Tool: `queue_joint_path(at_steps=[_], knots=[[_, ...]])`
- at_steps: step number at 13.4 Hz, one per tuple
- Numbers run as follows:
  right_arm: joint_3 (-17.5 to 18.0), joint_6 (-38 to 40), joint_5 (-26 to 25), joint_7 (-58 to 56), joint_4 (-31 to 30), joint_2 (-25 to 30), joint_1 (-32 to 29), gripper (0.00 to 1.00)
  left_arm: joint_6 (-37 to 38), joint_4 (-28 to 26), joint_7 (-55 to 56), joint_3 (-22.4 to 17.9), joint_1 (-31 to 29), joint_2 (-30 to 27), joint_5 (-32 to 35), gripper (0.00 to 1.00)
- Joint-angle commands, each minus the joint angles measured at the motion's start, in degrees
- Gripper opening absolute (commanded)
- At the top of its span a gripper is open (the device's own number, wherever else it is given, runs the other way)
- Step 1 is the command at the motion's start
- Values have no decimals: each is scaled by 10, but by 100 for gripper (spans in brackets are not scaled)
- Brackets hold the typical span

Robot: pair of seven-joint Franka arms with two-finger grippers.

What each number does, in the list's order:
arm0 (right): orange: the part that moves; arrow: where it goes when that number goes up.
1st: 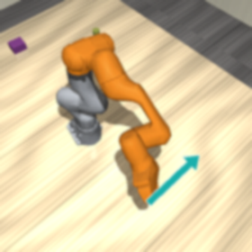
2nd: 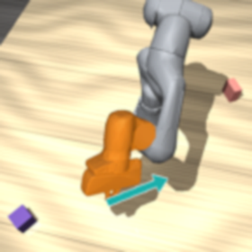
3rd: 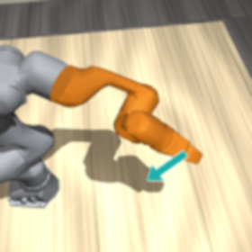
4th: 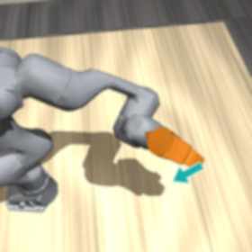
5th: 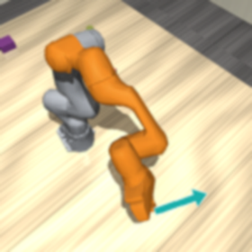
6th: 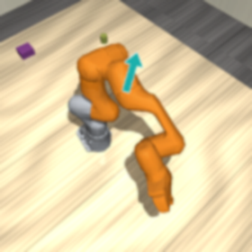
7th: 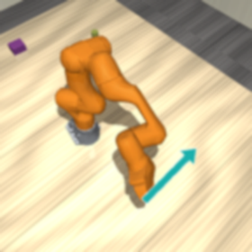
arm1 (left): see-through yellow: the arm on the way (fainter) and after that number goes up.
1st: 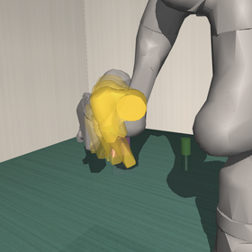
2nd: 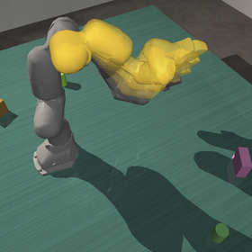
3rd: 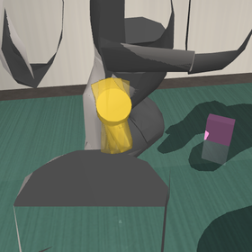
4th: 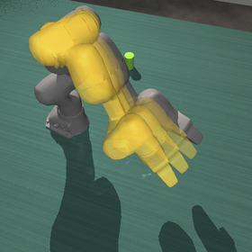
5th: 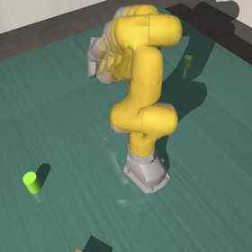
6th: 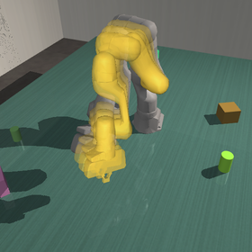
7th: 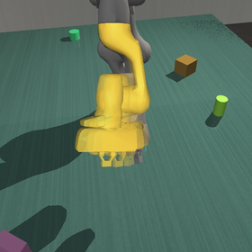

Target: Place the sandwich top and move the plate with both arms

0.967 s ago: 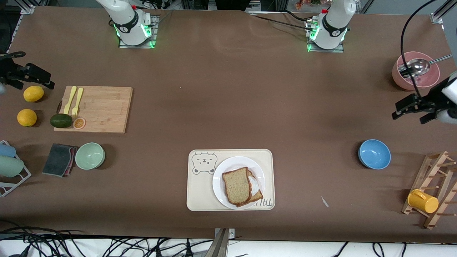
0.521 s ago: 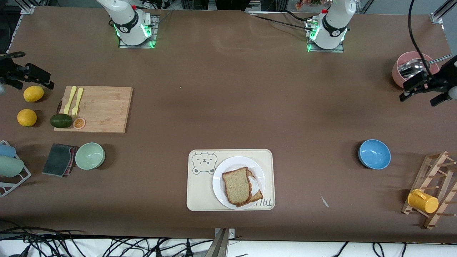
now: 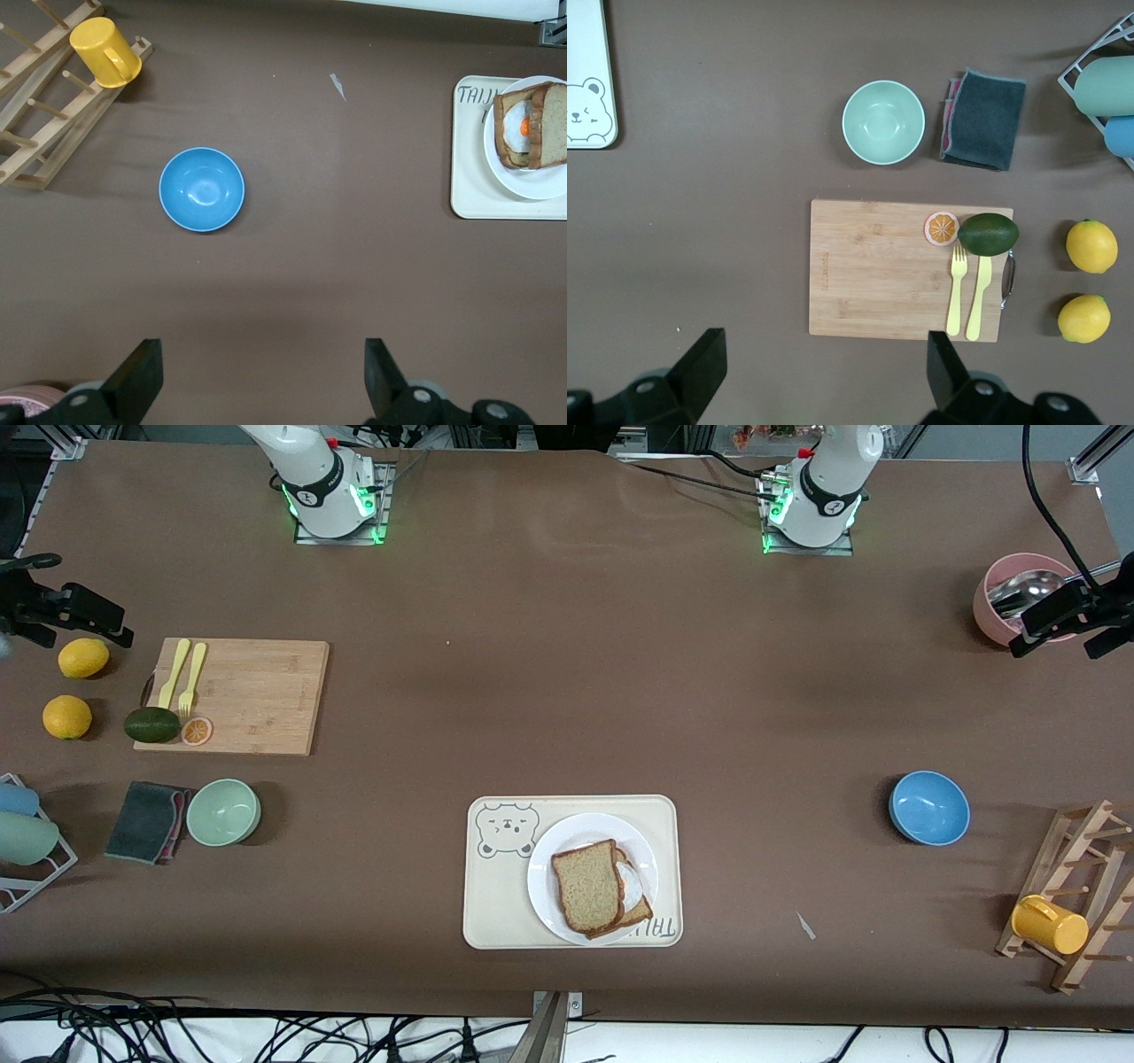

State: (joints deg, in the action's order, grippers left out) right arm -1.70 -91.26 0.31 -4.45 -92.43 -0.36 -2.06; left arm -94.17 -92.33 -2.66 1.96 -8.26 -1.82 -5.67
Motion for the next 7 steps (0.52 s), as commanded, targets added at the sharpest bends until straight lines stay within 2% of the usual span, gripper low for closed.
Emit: queue_joint_path(at_steps=[1,7], knots=[[0,-2,3,-1,0,5,-4,100,10,12,9,2,-6,9,18,100],[0,-6,3,-3,0,4,-4,100,8,38,2,8,-14,18,19,100]])
